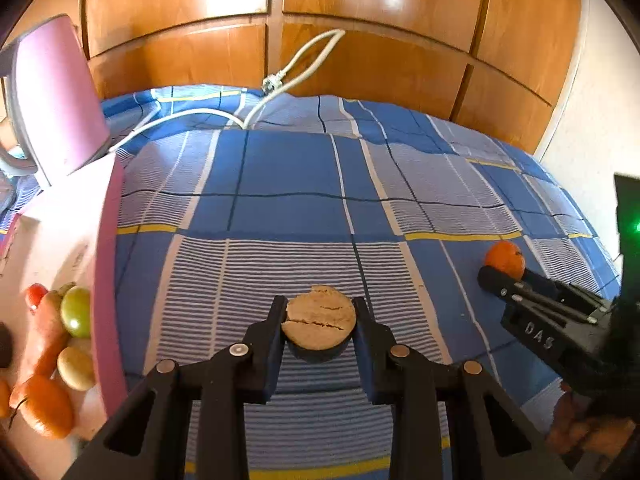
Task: Organize fruits
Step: 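Carry the eggplant piece and tangerine back over the pink tray with both tools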
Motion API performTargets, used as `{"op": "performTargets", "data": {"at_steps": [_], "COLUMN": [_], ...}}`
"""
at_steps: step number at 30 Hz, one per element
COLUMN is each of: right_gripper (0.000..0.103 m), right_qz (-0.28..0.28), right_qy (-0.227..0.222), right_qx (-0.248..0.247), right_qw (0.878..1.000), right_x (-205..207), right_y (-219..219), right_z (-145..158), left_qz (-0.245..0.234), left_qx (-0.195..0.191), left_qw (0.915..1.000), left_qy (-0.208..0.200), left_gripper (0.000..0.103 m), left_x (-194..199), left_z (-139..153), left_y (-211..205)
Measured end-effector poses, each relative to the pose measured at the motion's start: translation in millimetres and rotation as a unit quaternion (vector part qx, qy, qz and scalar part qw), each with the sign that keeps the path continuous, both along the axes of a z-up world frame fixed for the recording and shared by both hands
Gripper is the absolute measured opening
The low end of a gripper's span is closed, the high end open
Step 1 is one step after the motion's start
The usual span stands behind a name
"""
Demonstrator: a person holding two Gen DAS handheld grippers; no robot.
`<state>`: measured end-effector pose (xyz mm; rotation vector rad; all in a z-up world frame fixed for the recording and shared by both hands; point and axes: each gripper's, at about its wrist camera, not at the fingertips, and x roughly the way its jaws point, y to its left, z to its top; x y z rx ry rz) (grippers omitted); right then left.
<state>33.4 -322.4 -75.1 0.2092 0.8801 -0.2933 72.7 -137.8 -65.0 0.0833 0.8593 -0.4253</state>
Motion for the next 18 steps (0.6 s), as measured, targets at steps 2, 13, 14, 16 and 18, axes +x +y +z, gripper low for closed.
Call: {"op": "performTargets", "data": {"at_steps": [2,13,14,16,18], "right_gripper": [0.038,0.038,0.038,0.038,0.038], "right_qz": [-0.001,0.007,0.007,0.010,0.015], "right_qy": [-0.001,-0.005,-0.006,-0.007,-0.010], "right_qx": [0.001,0.008,0.007,0.007,0.005], "right_qw": [1.000,1.000,1.000,1.000,1.000], "right_x": [-4,-20,-21,-23,-26], "right_y": [2,15,16,17,20], "right_z": [0,2,3,5,8], "left_qz": [-0.002,0.001,0.002,0.003,0.002], "left_qx": [0.001,-0.011,-0.012,-0.014,-0.015], "left_qw": [1.0000,0.9996,0.9995,0.9995,0.9995], "left_qy": [-0.007,-0.028,-0.028,-0.029,-0.029], "left_gripper": [0.031,0.031,0.031,0.031,0.031], "left_x": [-6,-28,-29,-31,-34], "left_z": [6,28,28,30,31], "left_y": [2,20,21,24,25]}}
